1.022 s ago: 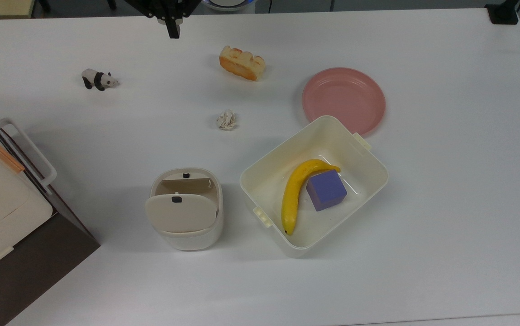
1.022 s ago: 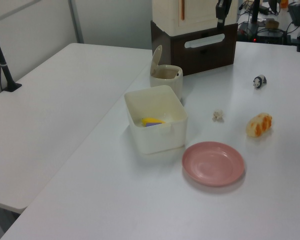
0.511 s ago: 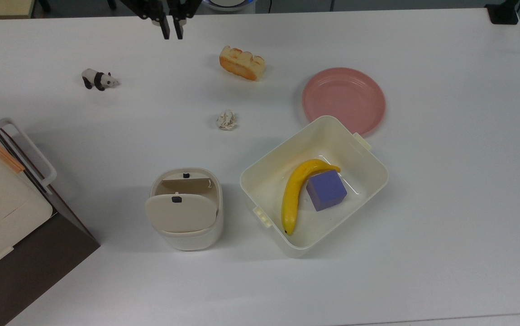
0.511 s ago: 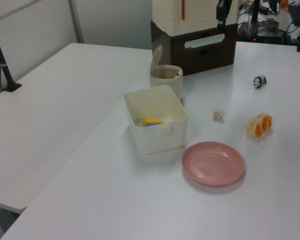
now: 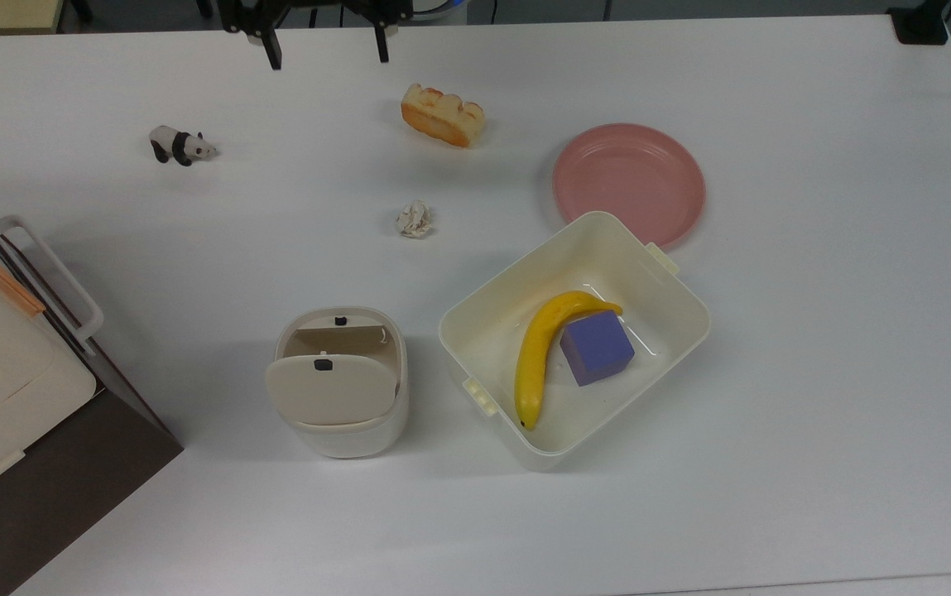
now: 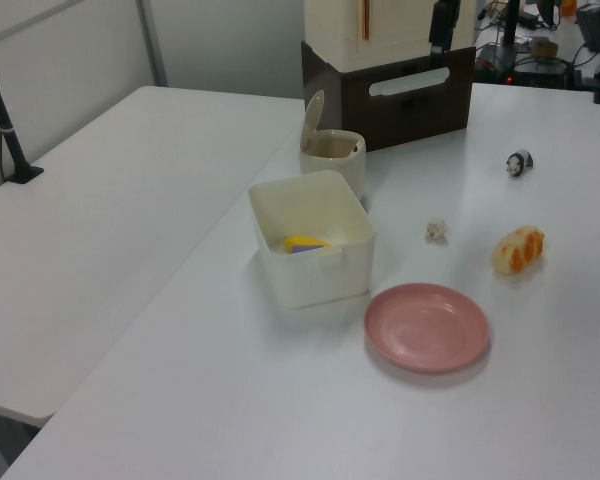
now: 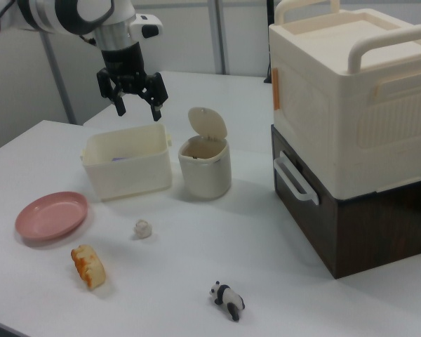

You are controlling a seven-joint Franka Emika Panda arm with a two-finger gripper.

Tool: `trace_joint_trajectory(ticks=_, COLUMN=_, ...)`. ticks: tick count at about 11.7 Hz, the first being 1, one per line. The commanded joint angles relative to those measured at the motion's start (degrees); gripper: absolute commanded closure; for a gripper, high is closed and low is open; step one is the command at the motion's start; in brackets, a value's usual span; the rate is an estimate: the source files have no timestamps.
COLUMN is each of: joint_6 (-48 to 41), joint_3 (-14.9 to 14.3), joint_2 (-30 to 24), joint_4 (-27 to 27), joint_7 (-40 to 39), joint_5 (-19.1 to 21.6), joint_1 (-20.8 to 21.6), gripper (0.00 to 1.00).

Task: Open the trash can

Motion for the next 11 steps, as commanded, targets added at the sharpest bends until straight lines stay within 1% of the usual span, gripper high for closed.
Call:
trace_joint_trajectory(ticks=1, joint_6=4.22, joint_3=-0.58, joint_2=-1.48, joint_4=-3.91, joint_7=-1.15, joint_5=-1.43, joint_1=1.40, gripper=0.00)
trace_joint_trajectory(ticks=3, joint_6=3.43, joint_3=-0.84, joint_2=-1.57, joint_4=-3.30, joint_7=-0.63, joint_5=-0.46, joint_1=1.22, gripper=0.00)
trace_joint_trajectory(ticks=5, joint_6=-0.16, joint_3=-1.02, joint_2=-1.57, joint_4=-1.81, joint_7=0.60, joint_5=1.90, joint_1=0.61, gripper=0.00)
trace_joint_trajectory(ticks=6, joint_6=-0.53, joint_3=-1.11, joint_2=-1.57, joint_4=-1.37, joint_7=1.04, joint_5=2.26, joint_1=0.60, gripper=0.00)
trace_joint_trajectory(ticks=8, joint_6=-2.11, joint_3=-1.11, joint_2=-1.57, joint_4=0.22, joint_7=9.87, joint_5=2.17, joint_1=0.60, gripper=0.00)
trace_joint_trajectory(ticks=9, joint_6=-2.03, joint_3=-1.11, joint_2=-1.48, joint_4=0.22, joint_7=10.53, joint_5=2.09, joint_1=0.60, gripper=0.00)
trace_joint_trajectory(ticks=11, joint_6=-2.20, joint_3=-1.02, joint_2=-1.57, joint_4=0.22, joint_7=9.40, joint_5=1.73, joint_1=0.60, gripper=0.00)
